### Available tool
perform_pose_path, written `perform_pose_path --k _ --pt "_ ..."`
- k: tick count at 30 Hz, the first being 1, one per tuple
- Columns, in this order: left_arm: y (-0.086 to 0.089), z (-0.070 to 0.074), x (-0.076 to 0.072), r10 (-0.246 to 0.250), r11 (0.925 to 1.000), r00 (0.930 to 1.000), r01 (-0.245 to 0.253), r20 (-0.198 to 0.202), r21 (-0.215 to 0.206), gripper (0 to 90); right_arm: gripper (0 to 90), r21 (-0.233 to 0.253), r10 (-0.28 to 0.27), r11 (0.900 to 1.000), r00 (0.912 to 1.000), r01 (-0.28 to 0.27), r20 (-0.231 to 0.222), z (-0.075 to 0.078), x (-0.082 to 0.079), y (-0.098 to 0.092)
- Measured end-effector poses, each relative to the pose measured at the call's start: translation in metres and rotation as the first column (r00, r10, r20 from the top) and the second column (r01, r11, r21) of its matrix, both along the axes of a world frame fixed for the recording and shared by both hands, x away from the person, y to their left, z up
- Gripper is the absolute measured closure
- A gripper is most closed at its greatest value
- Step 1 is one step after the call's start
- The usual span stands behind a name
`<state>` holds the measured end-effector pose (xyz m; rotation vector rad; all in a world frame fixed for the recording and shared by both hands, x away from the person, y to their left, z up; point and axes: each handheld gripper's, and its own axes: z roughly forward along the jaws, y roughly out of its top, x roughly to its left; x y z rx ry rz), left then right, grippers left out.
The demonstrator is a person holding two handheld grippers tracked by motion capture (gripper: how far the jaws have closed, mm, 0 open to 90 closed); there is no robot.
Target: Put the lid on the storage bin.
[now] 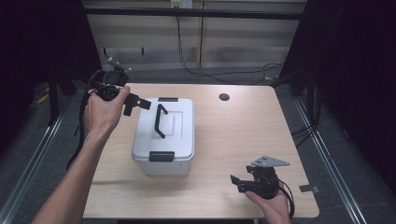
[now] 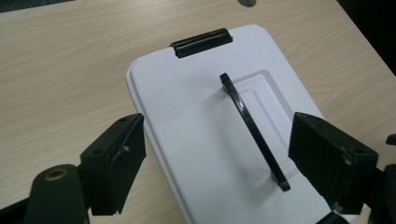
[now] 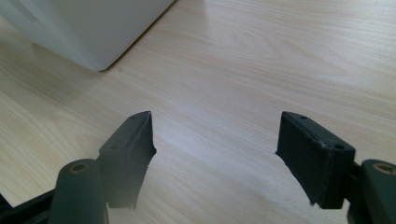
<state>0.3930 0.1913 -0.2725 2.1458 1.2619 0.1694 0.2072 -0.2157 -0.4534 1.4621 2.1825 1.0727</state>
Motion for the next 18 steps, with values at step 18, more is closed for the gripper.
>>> perform_pose_path --k 18 --pt "0.059 -0.033 -0.026 0.057 0.9977 0.9957 -0.054 0.073 -0.041 22.5 26.5 -0.004 -0.006 1.000 1.0000 0.006 0.004 0.000 0.000 0.000"
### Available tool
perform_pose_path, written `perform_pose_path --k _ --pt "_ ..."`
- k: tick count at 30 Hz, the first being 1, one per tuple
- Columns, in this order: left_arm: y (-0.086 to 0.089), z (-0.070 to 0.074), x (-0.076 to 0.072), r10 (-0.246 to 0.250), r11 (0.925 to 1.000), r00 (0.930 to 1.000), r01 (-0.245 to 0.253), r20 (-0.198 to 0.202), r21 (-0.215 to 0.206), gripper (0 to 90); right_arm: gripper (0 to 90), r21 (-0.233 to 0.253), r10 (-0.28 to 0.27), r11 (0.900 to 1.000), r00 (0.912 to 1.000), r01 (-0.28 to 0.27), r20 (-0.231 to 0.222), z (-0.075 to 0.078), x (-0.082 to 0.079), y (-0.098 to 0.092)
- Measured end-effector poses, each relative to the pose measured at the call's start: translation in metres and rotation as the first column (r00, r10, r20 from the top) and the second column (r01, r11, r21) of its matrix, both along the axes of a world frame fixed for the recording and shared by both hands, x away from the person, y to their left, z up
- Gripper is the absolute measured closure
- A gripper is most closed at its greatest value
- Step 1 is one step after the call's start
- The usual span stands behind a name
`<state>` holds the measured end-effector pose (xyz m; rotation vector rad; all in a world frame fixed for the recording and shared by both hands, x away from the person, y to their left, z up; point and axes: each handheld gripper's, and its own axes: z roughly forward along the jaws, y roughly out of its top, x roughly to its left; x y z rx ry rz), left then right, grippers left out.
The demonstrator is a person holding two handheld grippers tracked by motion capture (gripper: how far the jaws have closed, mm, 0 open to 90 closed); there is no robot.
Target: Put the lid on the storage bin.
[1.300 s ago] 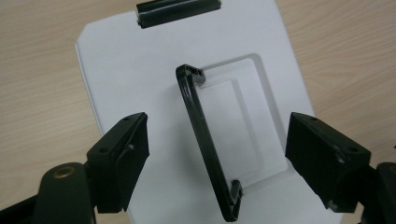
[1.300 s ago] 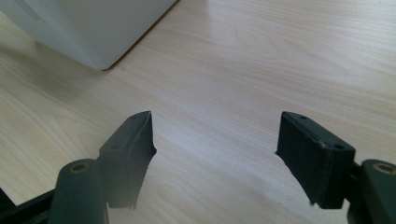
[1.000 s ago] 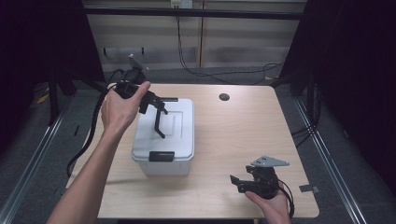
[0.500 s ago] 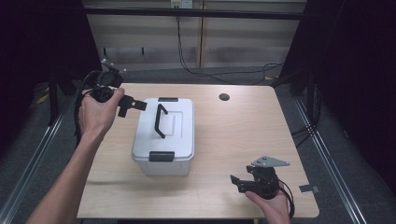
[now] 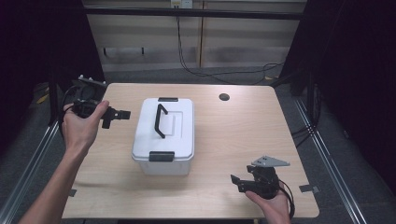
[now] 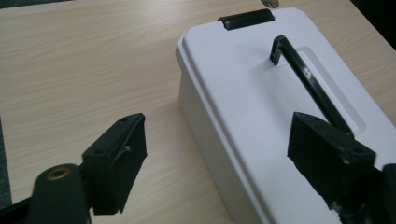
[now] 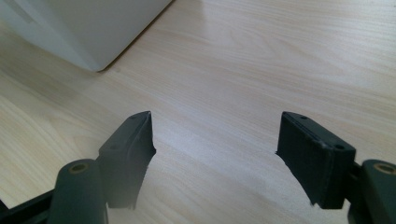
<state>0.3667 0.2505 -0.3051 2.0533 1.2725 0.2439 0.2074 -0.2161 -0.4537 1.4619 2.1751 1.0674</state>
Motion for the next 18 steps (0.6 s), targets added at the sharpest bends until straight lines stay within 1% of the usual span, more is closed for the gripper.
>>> perform_pose_path --k 1,2,3,5,6,7,8,10,12,13,15,16,18 --pt "0.005 -0.006 -0.003 -0.007 1.0000 0.9999 0.007 0.013 -0.005 23.7 26.5 0.000 -0.001 1.000 1.0000 0.001 0.000 0.000 0.000 0.000" --pt "0.005 -0.006 -0.003 -0.007 1.0000 0.9999 0.007 0.013 -0.005 23.7 26.5 0.000 -0.001 1.000 1.0000 0.001 0.000 0.000 0.000 0.000" --pt "0.009 -0.009 -0.004 -0.012 0.9999 0.9998 0.012 0.014 -0.002 23.7 26.5 -0.001 0.000 1.000 1.0000 0.000 0.001 0.000 0.000 0.000" --pt "0.018 -0.017 -0.004 -0.020 0.9997 0.9996 0.021 0.021 -0.016 23.7 26.5 0.001 -0.005 1.000 1.0000 0.005 -0.004 0.000 0.000 0.000" --pt "0.022 -0.018 -0.005 -0.026 0.9995 0.9995 0.026 0.020 -0.018 23.7 26.5 -0.002 -0.001 1.000 1.0000 0.001 0.001 0.000 0.000 0.000" --pt "0.027 -0.022 -0.007 -0.031 0.9991 0.9991 0.031 0.028 -0.029 23.7 26.5 -0.002 -0.001 1.000 1.0000 0.001 0.001 0.000 0.000 0.000" --pt "0.031 -0.024 -0.010 -0.032 0.9990 0.9985 0.033 0.045 -0.030 23.7 26.5 0.000 -0.003 1.000 1.0000 0.003 -0.001 0.000 -0.001 0.000" --pt "0.037 -0.029 -0.016 -0.043 0.9984 0.9976 0.045 0.054 -0.035 23.7 26.4 0.002 -0.003 1.000 1.0000 0.003 0.001 0.000 0.000 -0.001" --pt "0.044 -0.036 -0.022 -0.035 0.9983 0.9970 0.038 0.069 -0.045 23.7 26.4 0.000 -0.004 1.000 1.0000 0.004 0.002 0.000 0.000 -0.001" --pt "0.046 -0.039 -0.025 -0.030 0.9974 0.9967 0.035 0.075 -0.063 23.6 26.4 0.000 -0.003 1.000 1.0000 0.003 0.003 0.000 0.000 -0.001" --pt "0.051 -0.046 -0.030 -0.035 0.9970 0.9960 0.040 0.083 -0.067 23.6 26.1 0.002 -0.011 1.000 0.9999 0.011 0.004 0.000 -0.001 0.000" --pt "0.053 -0.050 -0.032 -0.035 0.9964 0.9953 0.042 0.091 -0.074 23.6 26.0 0.005 -0.014 1.000 0.9999 0.014 0.009 0.001 -0.002 0.000" --pt "0.056 -0.058 -0.037 -0.042 0.9952 0.9947 0.050 0.093 -0.084 23.6 25.7 0.025 -0.027 0.999 0.9991 0.026 0.033 0.000 -0.003 -0.001"
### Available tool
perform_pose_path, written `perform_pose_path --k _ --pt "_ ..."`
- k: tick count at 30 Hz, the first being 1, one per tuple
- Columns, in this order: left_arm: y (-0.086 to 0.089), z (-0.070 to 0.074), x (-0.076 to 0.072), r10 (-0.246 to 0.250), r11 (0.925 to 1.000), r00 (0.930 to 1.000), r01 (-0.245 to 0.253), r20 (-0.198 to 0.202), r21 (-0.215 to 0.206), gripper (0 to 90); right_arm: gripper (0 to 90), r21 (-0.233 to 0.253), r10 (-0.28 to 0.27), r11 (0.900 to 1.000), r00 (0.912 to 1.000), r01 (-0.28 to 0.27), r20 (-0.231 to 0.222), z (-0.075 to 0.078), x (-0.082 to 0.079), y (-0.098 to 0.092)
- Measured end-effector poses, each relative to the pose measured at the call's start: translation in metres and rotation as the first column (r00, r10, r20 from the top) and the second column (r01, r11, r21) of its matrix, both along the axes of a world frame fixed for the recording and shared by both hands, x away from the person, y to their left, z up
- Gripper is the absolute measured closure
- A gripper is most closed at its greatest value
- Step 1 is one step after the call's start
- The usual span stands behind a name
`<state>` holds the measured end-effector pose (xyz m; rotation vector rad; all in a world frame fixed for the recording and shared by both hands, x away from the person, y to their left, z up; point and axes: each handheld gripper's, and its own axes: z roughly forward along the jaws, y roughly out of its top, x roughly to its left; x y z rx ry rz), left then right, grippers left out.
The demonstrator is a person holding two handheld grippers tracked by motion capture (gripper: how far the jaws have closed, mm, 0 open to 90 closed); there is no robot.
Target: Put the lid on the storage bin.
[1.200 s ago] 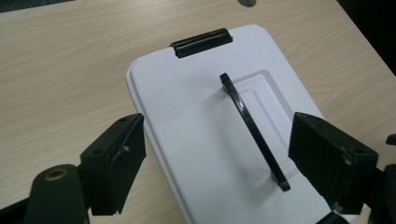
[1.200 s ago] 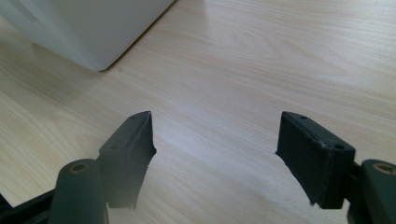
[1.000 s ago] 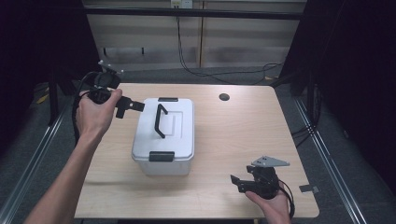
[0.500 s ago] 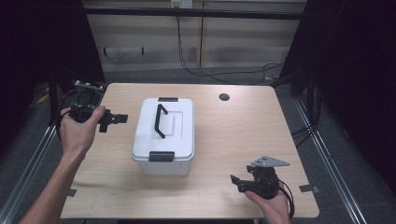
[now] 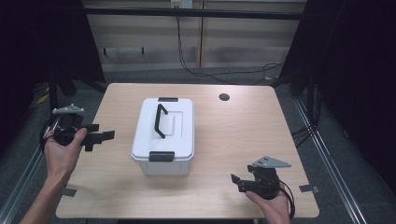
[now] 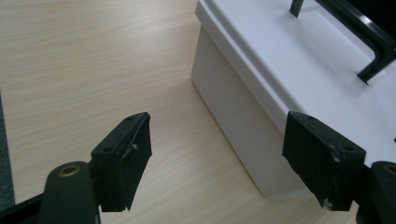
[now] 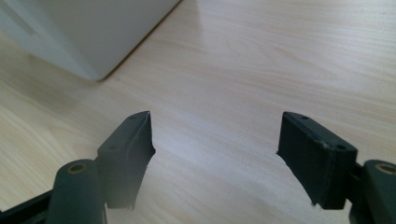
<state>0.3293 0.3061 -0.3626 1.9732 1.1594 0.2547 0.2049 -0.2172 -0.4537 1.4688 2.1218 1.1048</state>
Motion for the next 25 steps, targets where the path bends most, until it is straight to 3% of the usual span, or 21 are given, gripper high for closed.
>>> perform_pose_path --k 6,9,13,17,20,21,23,25 --pt "0.006 -0.027 -0.018 -0.001 1.0000 1.0000 0.001 -0.005 -0.010 23.5 24.9 0.034 -0.034 0.999 0.9993 0.033 0.017 -0.001 0.001 -0.001" --pt "0.012 -0.041 -0.020 0.012 0.9994 0.9987 -0.014 -0.049 -0.031 23.3 24.7 0.040 -0.034 0.999 0.9993 0.033 0.017 -0.002 0.001 0.000" --pt "0.016 -0.057 -0.030 0.009 0.9995 0.9991 -0.010 -0.040 -0.030 22.4 23.6 0.038 -0.025 0.999 0.9996 0.024 0.010 -0.004 0.001 0.003" --pt "0.015 -0.065 -0.038 0.004 0.9998 0.9990 -0.005 -0.045 -0.021 21.9 23.0 0.039 -0.032 0.999 0.9995 0.031 0.005 -0.006 0.002 0.002" --pt "0.014 -0.068 -0.042 -0.002 0.9982 0.9993 0.000 -0.036 -0.060 21.7 22.2 0.044 -0.048 0.998 0.9987 0.049 -0.013 -0.009 0.004 0.001" --pt "0.012 -0.069 -0.043 -0.003 0.9985 0.9994 0.002 -0.035 -0.055 21.6 22.1 0.037 -0.066 0.997 0.9974 0.067 -0.030 -0.012 0.006 0.000" --pt "0.006 -0.076 -0.046 -0.040 0.9988 0.9984 0.041 -0.039 0.028 21.6 22.2 0.021 -0.089 0.996 0.9952 0.090 -0.040 -0.014 0.008 -0.002" --pt "0.005 -0.077 -0.047 -0.049 0.9987 0.9977 0.050 -0.046 0.005 21.6 22.1 0.009 -0.102 0.995 0.9935 0.103 -0.051 -0.016 0.010 -0.003"
